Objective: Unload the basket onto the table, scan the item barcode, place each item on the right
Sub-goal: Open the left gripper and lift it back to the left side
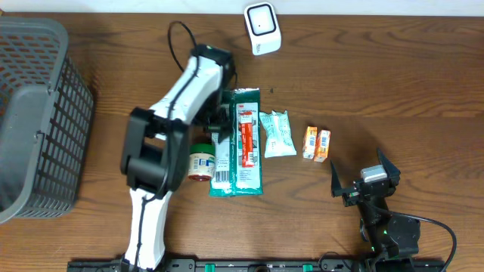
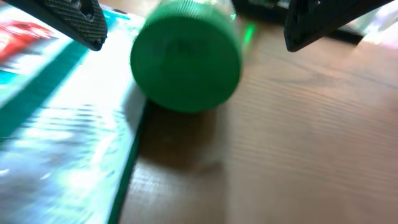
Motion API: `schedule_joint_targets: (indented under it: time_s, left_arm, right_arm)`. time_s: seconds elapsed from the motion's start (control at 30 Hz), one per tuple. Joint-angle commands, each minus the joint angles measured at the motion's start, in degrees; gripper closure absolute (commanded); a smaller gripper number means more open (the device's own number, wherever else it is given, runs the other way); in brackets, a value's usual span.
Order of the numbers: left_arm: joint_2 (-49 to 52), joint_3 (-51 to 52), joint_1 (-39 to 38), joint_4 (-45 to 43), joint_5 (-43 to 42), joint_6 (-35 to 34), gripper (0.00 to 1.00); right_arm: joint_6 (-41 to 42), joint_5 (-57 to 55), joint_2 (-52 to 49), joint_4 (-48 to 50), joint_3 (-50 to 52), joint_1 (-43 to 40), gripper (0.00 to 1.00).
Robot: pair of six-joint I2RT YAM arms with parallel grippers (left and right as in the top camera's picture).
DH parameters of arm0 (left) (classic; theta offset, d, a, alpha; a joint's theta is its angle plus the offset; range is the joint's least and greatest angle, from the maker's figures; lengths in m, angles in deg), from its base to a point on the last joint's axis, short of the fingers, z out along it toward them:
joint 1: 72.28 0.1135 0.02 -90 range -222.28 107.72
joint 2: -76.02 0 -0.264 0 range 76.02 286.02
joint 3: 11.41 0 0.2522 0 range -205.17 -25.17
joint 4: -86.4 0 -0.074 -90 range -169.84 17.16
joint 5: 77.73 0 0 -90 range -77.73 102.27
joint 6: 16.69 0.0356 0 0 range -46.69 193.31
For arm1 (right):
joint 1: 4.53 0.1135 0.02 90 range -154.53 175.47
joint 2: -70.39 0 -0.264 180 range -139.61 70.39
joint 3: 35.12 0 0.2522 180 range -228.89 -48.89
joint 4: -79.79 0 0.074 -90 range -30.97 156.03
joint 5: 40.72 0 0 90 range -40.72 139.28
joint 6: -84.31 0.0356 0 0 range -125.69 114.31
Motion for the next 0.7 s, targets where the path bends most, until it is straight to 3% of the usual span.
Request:
schedule_joint_targets:
  time_s: [0.0,0.2,0.4,0.67]
  left_arm:
    - [-6.84,-4.46,2.58,-0.50,-0.07,0.15,0.08]
    - [-16.13,-6.73,7.02,-4.37,-0.04,0.15,0.09]
    - [-29.07,-6.73,16.22,-11.04,0.17,-0.74,0.09]
    - [-34.21,-6.73,22.53,-9.79,0.15,-0.72,0.09]
  right_arm:
    - [0.20,-0.11,0.26,-0.22,0.07,0.33,0.01]
    - [0.22,-0.11,0.26,-0.24,0.07,0.33,0.01]
    - [0.22,-0.11,0.26,-0.22,0.07,0.33,0.01]
    - [0.20,-0.11,0.26,-0.22,0.07,0.33,0.01]
